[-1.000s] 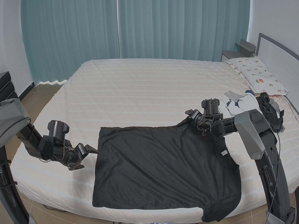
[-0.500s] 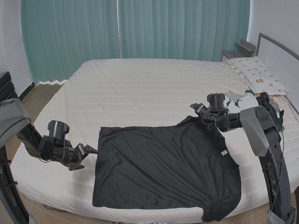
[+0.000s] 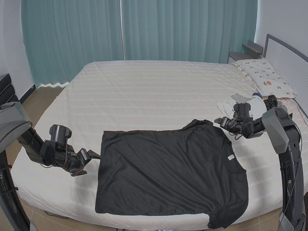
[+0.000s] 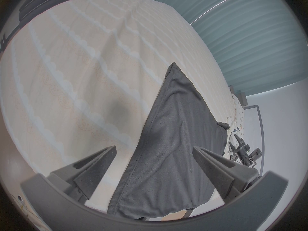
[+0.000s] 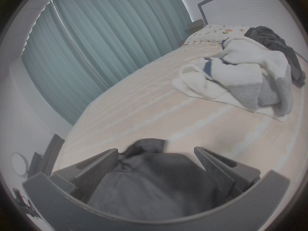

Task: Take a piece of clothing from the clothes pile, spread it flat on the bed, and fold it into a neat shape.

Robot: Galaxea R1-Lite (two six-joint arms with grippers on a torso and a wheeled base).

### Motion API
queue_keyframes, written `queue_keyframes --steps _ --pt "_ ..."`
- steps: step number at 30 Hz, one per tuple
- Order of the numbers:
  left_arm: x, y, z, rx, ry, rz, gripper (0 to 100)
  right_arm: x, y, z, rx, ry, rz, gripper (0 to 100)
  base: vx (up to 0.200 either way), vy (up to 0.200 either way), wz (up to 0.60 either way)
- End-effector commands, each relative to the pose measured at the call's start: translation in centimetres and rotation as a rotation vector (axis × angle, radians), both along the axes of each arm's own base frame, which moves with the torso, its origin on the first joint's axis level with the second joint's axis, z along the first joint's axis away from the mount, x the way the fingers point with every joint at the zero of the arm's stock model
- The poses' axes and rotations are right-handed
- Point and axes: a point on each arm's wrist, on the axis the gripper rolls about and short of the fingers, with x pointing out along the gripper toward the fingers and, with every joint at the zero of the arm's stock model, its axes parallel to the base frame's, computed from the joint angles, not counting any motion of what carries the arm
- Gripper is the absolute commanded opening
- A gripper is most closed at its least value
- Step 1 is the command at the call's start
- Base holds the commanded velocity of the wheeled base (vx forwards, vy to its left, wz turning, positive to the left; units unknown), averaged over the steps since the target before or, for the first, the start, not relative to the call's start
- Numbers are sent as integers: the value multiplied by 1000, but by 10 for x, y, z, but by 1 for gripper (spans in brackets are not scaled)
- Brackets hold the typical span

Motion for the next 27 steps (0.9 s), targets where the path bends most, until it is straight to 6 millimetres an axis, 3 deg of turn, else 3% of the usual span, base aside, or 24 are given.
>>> queue_keyframes --steps 1,13,14,21,27 --pt "0 0 -1 0 3 -1 100 0 -11 -12 -1 2 -15 100 0 0 0" --pt "0 -1 -3 0 9 -2 100 6 -4 -36 22 -2 19 100 0 0 0" --pt "0 -1 -3 0 9 -2 100 7 -3 -38 24 -4 20 0 0 0 0" --pt "0 -1 -3 1 9 -4 100 10 0 -39 21 -17 19 0 0 0 0" --pt "0 -1 -3 1 9 -4 100 10 -4 -9 52 -117 -4 0 0 0 0"
